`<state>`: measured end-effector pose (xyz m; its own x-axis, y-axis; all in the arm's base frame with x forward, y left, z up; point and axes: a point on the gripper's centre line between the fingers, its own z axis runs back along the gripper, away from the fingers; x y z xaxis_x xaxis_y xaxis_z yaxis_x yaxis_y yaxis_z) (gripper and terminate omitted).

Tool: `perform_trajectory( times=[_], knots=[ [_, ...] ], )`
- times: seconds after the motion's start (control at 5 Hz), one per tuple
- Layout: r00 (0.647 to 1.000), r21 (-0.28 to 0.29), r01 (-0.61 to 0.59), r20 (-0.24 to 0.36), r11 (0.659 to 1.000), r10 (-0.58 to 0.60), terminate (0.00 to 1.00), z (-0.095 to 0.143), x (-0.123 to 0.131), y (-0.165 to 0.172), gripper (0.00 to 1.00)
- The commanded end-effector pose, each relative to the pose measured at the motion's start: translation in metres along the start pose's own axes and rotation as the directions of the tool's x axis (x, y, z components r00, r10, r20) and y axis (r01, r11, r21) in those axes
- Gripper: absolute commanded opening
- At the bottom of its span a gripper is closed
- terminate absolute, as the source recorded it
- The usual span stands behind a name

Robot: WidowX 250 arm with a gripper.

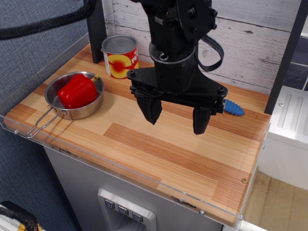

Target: Pick up the blue fork and move it to the corner of the cabinet

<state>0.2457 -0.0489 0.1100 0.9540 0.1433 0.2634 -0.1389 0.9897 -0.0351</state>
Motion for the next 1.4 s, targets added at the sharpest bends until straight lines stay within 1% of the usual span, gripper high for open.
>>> perform_trajectory(
  times=[0.0,0.2,0.4,0.6,0.8,1.0,1.2],
  knots=[
    [1.000,0.000,0.000,0.000,1.000,0.000,0.00,0.000,0.000,0.000,1.00],
    [0.984,-0.104,-0.146,0.087,0.984,0.156,0.00,-0.013,0.032,-0.012,1.00],
    [0.912,-0.225,-0.387,0.050,0.894,0.407,0.00,-0.031,0.059,-0.024,1.00],
    [0.778,-0.229,-0.593,0.082,0.772,0.623,0.00,-0.051,0.085,-0.027,1.00],
    [0.589,-0.209,-0.785,0.040,0.583,0.807,0.00,-0.058,0.100,-0.025,1.00],
    [0.479,-0.156,-0.867,0.003,0.474,0.878,0.00,-0.063,0.097,-0.032,1.00],
    [0.382,-0.099,-0.919,0.015,0.382,0.924,0.00,-0.085,0.105,-0.034,1.00]
  ],
)
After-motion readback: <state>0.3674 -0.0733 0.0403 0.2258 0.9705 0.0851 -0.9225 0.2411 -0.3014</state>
